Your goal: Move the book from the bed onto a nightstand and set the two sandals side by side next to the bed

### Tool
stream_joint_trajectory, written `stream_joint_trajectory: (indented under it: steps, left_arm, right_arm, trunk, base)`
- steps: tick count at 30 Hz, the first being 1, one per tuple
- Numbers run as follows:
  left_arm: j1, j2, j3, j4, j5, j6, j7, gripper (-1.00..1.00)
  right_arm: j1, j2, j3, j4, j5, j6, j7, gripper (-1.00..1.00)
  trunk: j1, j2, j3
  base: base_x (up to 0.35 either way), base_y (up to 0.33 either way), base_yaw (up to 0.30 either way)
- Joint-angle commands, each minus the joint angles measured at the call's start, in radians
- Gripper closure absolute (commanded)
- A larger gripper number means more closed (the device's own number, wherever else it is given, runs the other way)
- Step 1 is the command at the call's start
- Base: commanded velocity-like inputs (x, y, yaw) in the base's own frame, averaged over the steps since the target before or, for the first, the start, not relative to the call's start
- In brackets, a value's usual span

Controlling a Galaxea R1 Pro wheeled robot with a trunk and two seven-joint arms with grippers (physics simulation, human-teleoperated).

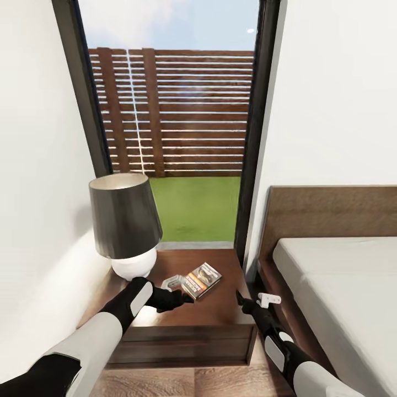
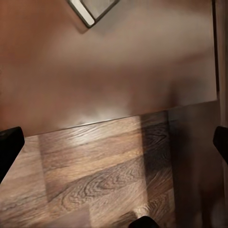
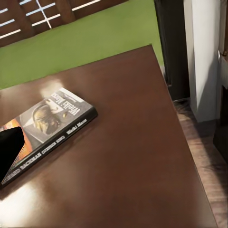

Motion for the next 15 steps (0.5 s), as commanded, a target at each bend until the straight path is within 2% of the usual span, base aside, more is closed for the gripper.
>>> stream_joint_trajectory:
  steps: [1,15]
  left_arm:
    - [0.000,0.001,-0.002,-0.001,-0.005,0.002,-0.005,-1.00]
    - [0.000,0.000,-0.003,-0.001,-0.003,0.006,-0.007,-1.00]
  right_arm:
    - [-0.001,0.000,-0.006,0.001,-0.009,-0.001,0.010,-1.00]
    - [-0.001,0.000,-0.006,0.001,-0.009,-0.001,0.009,-1.00]
  trunk:
    - [-0.004,0.007,0.002]
    - [-0.058,0.105,0.046]
  base:
    - [0.000,0.000,0.000]
    - [0.000,0.000,0.000]
